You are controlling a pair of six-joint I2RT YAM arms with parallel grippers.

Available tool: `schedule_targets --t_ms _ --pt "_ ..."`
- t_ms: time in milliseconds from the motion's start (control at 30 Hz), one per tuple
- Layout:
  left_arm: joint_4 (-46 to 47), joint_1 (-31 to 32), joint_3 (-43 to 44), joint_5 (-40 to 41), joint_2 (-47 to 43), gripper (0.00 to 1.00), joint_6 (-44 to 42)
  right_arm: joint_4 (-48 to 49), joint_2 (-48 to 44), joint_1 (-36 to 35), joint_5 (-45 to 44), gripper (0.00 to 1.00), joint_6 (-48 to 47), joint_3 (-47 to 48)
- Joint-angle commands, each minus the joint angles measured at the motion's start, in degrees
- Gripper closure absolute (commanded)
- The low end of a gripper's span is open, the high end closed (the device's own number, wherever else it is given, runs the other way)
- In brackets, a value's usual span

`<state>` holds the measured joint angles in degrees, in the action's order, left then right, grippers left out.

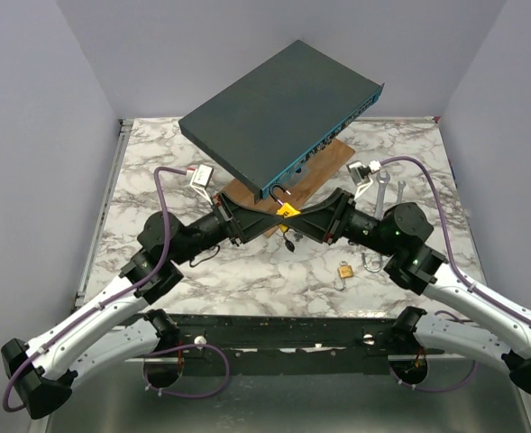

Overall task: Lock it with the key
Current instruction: Lock the lock.

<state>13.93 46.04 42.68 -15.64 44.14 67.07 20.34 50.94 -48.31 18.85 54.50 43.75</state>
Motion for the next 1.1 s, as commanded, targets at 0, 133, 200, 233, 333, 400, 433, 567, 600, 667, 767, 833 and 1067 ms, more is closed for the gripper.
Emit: schedule_targets --t_ms 0,133,200,233,333,400,433,567,600,667,767,833,1067 --pt "-1.05 0.54 1.80 2.57 -1.63 1.00 -2.64 -1.60 -1.41 -0.64 -2.28 0.89 -2.85 1.35" --pt "-16.28 0.61 6.52 5.56 -4.83 0.57 -12.85 -8.03 -1.94 -0.64 -0.73 0.99 -7.29 4.64" --pt "-25.85 0.56 11.24 8.24 -6.29 0.49 -21.39 -12.58 -2.37 -0.65 0.68 0.99 -9.83 6.95" --pt "-28.91 0.56 13.12 8.94 -7.13 0.45 -26.03 -14.55 -2.40 -0.64 1.73 0.99 -11.07 8.29" --pt "-37.17 0.67 19.32 8.06 -8.20 0.37 -39.59 -20.15 -2.25 -0.64 6.61 0.99 -13.42 11.38" --pt "-40.38 0.63 22.19 4.78 -8.37 0.34 -47.37 -23.98 -2.36 -0.60 10.10 0.99 -13.99 13.23" --pt "-41.13 0.68 22.86 2.84 -8.47 0.34 -50.28 -25.24 -2.42 -0.65 12.08 0.99 -14.34 14.35" --pt "-32.90 1.78 17.13 -0.53 -12.15 0.19 -60.60 -30.00 -2.49 -0.64 19.34 0.99 -16.09 18.07" --pt "-30.38 2.25 15.38 -1.29 -13.45 0.18 -62.92 -30.92 -2.55 -0.64 20.54 0.99 -16.52 18.86" --pt "-25.19 3.03 12.12 -2.67 -15.54 0.18 -68.15 -32.61 -2.55 -0.64 22.59 0.99 -17.29 19.83" --pt "-19.61 4.26 9.20 -2.68 -16.64 0.19 -74.92 -33.70 -2.57 -0.63 25.31 1.00 -17.34 19.99" --pt "-17.06 5.35 7.94 -2.96 -16.99 0.19 -78.81 -33.79 -2.61 -0.64 26.71 0.99 -17.15 19.67" --pt "-19.75 18.35 8.00 7.07 -14.42 0.20 -94.22 -36.63 -1.47 -0.66 27.80 0.99 -17.82 19.72"
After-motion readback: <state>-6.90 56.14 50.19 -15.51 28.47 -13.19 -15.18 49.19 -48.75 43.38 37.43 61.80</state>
